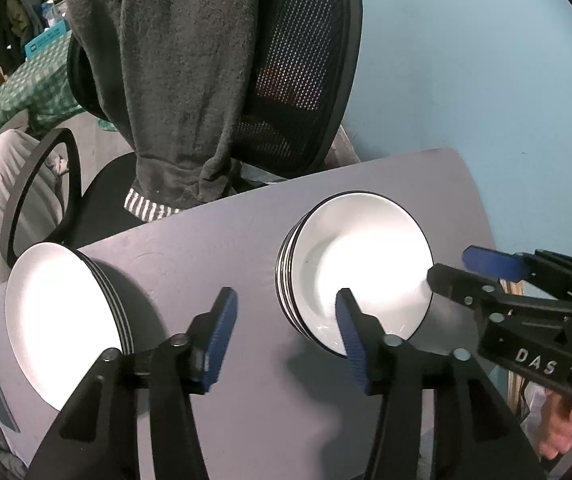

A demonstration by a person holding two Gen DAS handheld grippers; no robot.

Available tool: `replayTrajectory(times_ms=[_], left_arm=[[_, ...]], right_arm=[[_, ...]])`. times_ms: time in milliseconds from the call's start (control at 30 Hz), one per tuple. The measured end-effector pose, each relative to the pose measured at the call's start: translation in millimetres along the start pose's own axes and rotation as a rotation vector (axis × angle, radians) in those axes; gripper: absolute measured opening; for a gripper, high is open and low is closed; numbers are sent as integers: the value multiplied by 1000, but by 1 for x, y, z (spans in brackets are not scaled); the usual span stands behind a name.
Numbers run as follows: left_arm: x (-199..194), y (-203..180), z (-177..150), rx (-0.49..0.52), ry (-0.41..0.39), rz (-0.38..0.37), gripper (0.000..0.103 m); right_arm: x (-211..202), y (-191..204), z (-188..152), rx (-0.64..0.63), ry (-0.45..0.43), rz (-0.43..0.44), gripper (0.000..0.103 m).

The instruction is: Organize plates and bowls

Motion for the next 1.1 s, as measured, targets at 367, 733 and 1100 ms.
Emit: replayTrajectory(times_ms=[367, 733, 1100], left_arm=[[30, 11, -7, -66, 88, -2, 53], [54, 1, -8, -107, 148, -20, 53], [71, 0, -12, -154, 193, -17, 54]], right_arm=[[8, -17, 0, -20, 31, 21, 54], [41, -27, 7, 16, 90, 122, 54], [56, -23, 11, -28, 137, 138, 54]])
Point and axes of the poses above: each gripper's, at about its wrist camera, not at the fingertips, and x roughly the way its jaws point, y to its left, z to its top, the point moved 8 cm from there along x, roughly the way its jaws point, and after that the axes turned 8 degrees about z, right-handed, at the moved point
